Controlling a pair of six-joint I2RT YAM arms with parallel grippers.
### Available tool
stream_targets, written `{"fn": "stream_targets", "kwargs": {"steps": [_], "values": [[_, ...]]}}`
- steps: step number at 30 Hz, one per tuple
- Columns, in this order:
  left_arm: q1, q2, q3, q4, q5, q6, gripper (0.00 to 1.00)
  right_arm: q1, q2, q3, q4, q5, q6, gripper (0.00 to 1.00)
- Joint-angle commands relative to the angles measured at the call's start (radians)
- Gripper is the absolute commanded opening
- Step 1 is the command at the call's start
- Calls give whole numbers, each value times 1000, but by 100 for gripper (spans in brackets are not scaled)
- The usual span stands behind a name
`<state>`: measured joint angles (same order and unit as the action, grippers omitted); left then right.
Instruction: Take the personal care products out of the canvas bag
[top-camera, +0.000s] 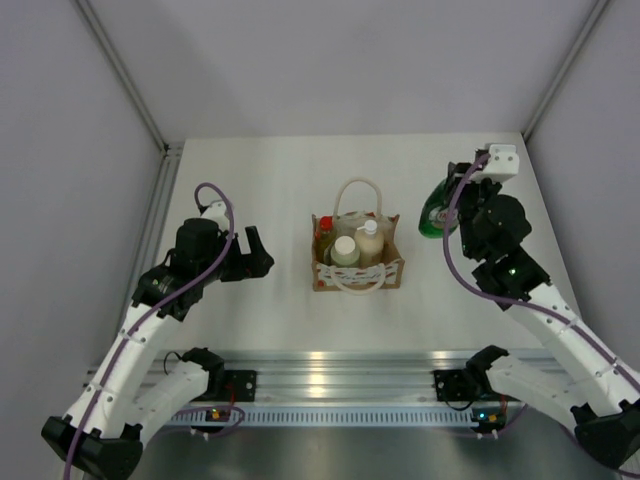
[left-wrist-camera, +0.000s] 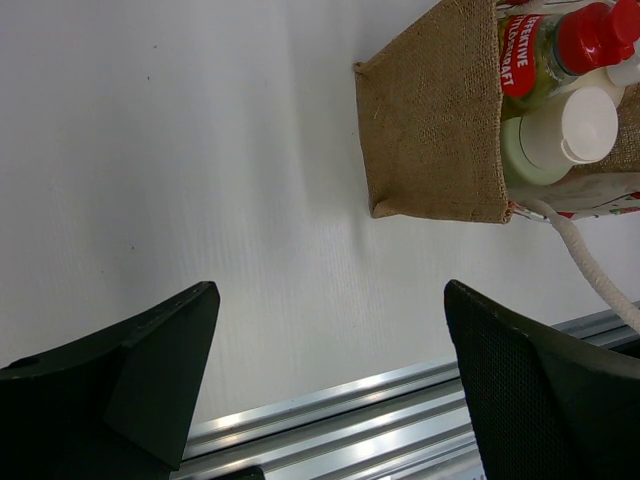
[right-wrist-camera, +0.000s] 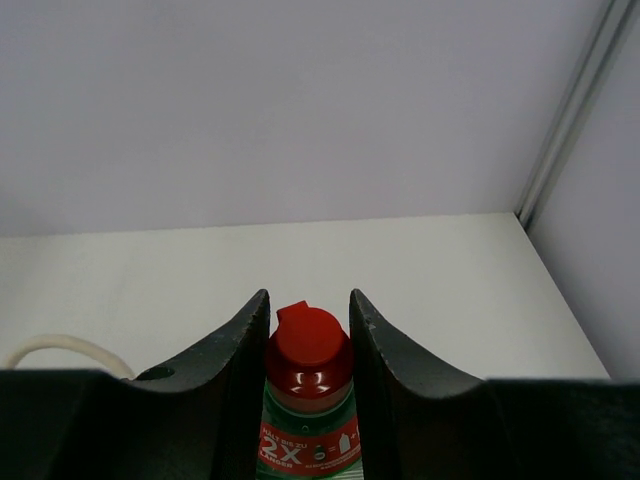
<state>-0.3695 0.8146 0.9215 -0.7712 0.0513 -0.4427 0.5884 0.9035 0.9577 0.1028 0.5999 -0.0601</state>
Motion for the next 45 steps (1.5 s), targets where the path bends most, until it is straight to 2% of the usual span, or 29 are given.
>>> {"fn": "stream_targets", "kwargs": {"steps": [1, 8, 17, 26, 28, 29, 30, 32, 33, 36, 39, 41, 45], "values": [[-3, 1, -7, 23, -4, 9, 98, -90, -32, -23, 110, -117, 112, 0], [-3, 14, -7, 23, -2, 10, 98, -160, -15, -174, 290, -138, 83, 0], [-3, 18, -7, 23, -2, 9, 98, -173, 100, -307, 484, -109, 71, 0], [-3, 17, -7, 23, 2, 12, 98, -173, 150, -387, 566, -100, 103, 0], [-3, 17, -7, 23, 2, 12, 98, -173, 150, -393, 563, -98, 108, 11], [-3, 15, -7, 23, 1, 10, 98, -173, 149, -396, 561, -98, 114, 19], [-3, 15, -7, 23, 2, 12, 98, -171, 144, -402, 561, -95, 120, 33], [-3, 14, -7, 23, 2, 10, 98, -173, 143, -404, 560, -83, 128, 44], [-3, 14, -7, 23, 2, 10, 98, -173, 141, -402, 554, -80, 135, 54], [-3, 12, -7, 23, 2, 10, 98, -173, 140, -389, 514, -83, 138, 69], [-3, 12, -7, 21, -2, 10, 98, -171, 127, -372, 471, -84, 143, 76], [-3, 12, -4, 23, -8, 10, 98, -171, 107, -364, 437, -101, 161, 77], [-3, 5, 22, 20, -37, -5, 98, -167, 2, -332, 301, -239, 229, 79]]}}
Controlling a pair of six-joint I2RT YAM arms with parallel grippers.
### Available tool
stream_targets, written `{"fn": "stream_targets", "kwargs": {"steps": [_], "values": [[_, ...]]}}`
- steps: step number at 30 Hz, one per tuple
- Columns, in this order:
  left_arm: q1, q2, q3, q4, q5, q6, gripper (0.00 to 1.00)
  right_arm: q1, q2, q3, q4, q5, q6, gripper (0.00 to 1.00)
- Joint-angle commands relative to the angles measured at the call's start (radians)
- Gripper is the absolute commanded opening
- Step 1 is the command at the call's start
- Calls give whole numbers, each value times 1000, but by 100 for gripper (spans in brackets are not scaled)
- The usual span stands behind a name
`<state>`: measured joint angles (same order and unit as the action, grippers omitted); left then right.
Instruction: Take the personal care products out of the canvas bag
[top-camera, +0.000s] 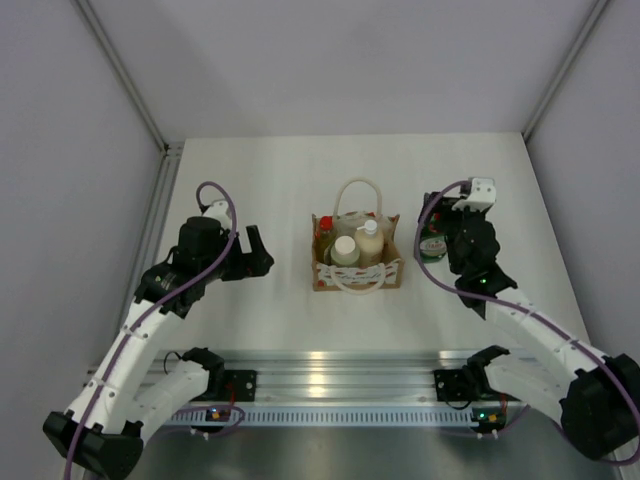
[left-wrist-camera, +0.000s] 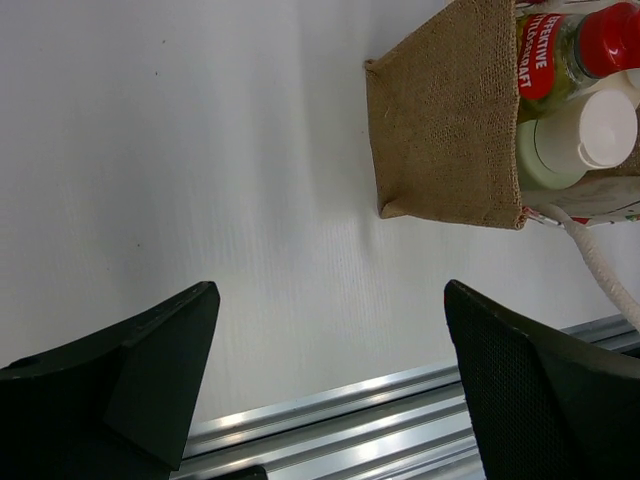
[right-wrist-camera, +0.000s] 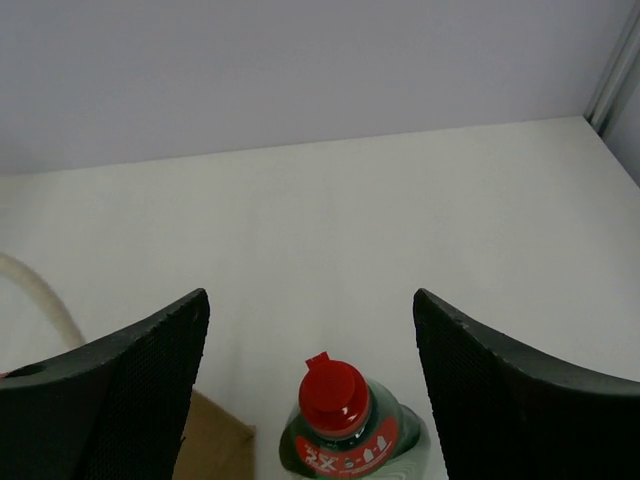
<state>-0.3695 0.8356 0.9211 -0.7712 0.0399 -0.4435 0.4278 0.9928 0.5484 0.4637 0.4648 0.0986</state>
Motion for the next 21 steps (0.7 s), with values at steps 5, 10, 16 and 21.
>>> {"fn": "stream_targets", "kwargs": {"steps": [5, 10, 16, 21], "values": [[-26, -18, 84, 47, -69, -69, 98, 61, -174, 87, -272, -224, 133, 91], [-127, 98, 205, 87, -108, -126, 98, 129, -261, 19, -346, -441, 210, 93], [-330, 210, 272, 283, -271, -61, 98, 222, -226, -62, -309, -570, 273, 91], [-410, 298, 247, 478, -272, 93, 98, 258, -243, -68, -368, -480, 286, 90]]}}
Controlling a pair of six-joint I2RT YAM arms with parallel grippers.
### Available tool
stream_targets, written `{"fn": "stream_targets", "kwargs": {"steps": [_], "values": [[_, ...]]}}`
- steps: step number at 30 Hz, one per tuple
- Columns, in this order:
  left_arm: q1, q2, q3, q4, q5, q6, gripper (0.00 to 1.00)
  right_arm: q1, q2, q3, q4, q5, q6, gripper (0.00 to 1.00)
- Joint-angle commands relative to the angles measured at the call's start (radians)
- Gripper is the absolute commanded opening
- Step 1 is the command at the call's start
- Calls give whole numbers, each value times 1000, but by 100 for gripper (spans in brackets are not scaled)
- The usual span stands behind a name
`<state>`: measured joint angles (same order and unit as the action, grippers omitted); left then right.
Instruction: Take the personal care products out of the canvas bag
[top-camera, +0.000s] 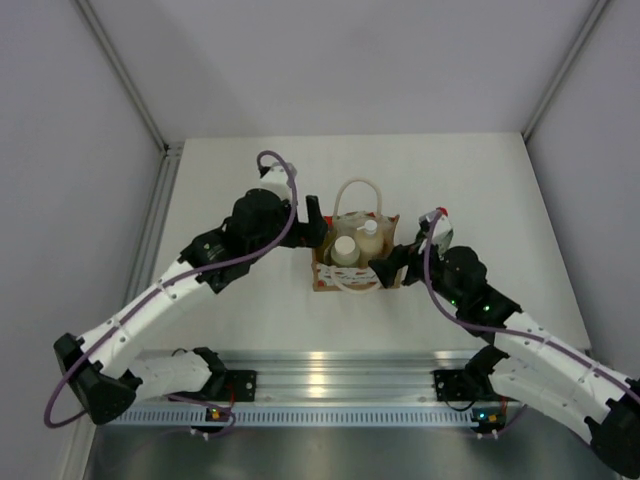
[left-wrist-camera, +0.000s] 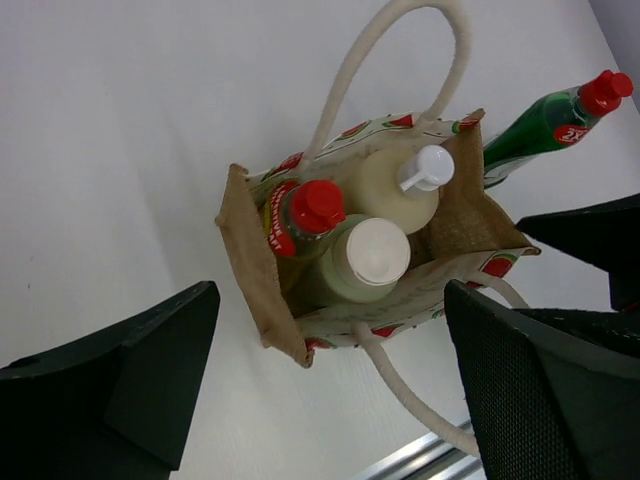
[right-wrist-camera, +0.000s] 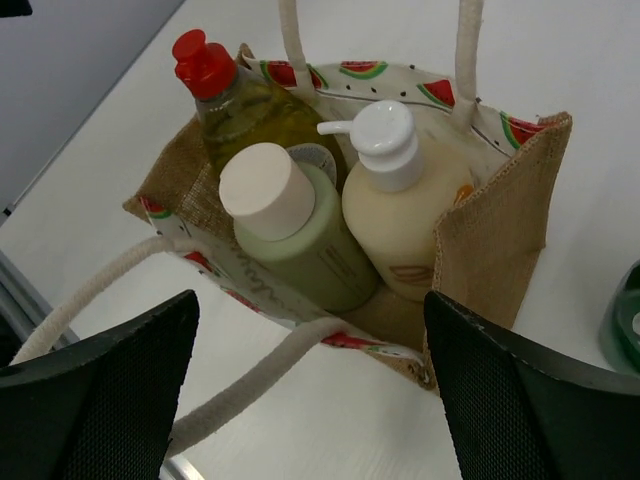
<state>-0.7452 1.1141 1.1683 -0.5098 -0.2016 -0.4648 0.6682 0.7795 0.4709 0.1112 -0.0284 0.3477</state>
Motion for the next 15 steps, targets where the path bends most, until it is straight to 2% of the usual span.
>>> {"fn": "stream_targets", "kwargs": {"steps": [1, 2, 7, 10, 15], "values": [[-43, 23, -16, 253, -22, 136, 98, 22, -39, 6, -24, 54, 49, 89], [-45, 24, -34, 325, -13, 152, 98, 22, -48, 2, -34, 73, 71, 89], [-45, 53, -136, 468, 5, 232, 95, 25, -149, -43, -105, 185, 114, 88], [-45, 73, -208, 572, -42, 274, 82, 24, -219, -64, -110, 208, 125, 89], [-45, 119, -271, 721, -74, 295, 81, 24, -273, -72, -110, 237, 117, 91]]}}
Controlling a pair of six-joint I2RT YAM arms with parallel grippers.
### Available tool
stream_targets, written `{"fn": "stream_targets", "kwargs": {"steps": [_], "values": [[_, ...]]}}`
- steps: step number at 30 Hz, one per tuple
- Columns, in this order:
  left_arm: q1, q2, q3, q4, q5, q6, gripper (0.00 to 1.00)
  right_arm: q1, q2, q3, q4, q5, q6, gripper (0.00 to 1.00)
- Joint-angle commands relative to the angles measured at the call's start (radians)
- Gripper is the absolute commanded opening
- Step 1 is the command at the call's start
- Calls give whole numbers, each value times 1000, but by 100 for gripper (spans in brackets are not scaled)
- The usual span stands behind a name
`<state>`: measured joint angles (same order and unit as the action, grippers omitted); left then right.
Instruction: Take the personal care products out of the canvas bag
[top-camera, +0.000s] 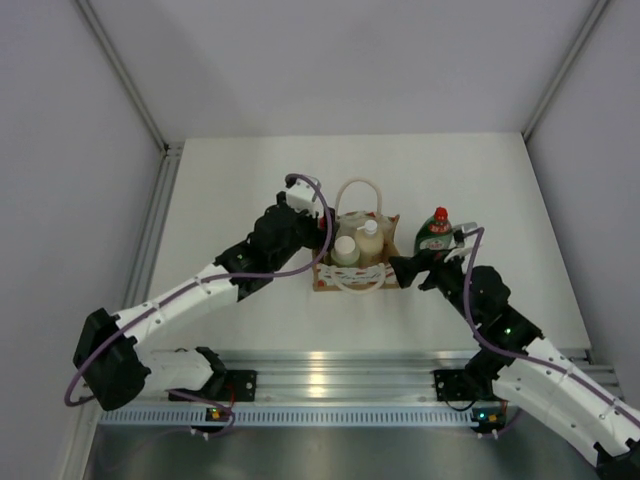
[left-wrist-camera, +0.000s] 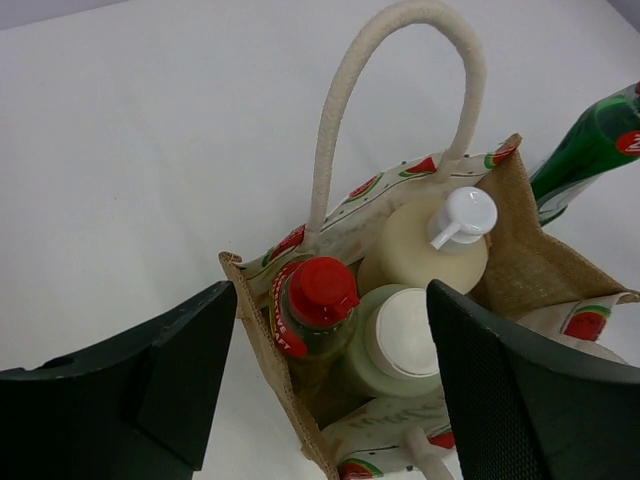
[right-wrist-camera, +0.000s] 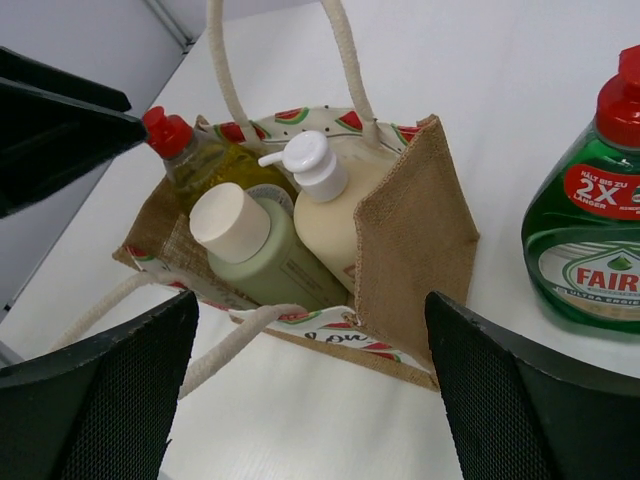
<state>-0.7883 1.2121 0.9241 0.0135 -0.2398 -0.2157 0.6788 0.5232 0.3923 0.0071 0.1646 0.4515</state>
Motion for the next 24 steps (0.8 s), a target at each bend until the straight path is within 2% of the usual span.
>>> {"fn": "stream_targets", "kwargs": {"steps": [1, 4, 13, 15, 24], "values": [[-2, 30, -37, 254, -56, 45, 81, 13, -15, 10, -31, 44, 10, 91], [-3, 44, -79, 342, -65, 50, 81, 15, -2, 22, -53, 49, -2, 91], [-3, 106, -112, 404, -79, 67, 76, 13, -2, 13, -59, 75, -23, 93], [-2, 104, -123, 427, -78, 67, 72, 13, -9, 10, -65, 79, -25, 93], [-14, 136, -143, 462, -76, 38, 68, 13, -65, -3, -87, 93, -40, 94]]}}
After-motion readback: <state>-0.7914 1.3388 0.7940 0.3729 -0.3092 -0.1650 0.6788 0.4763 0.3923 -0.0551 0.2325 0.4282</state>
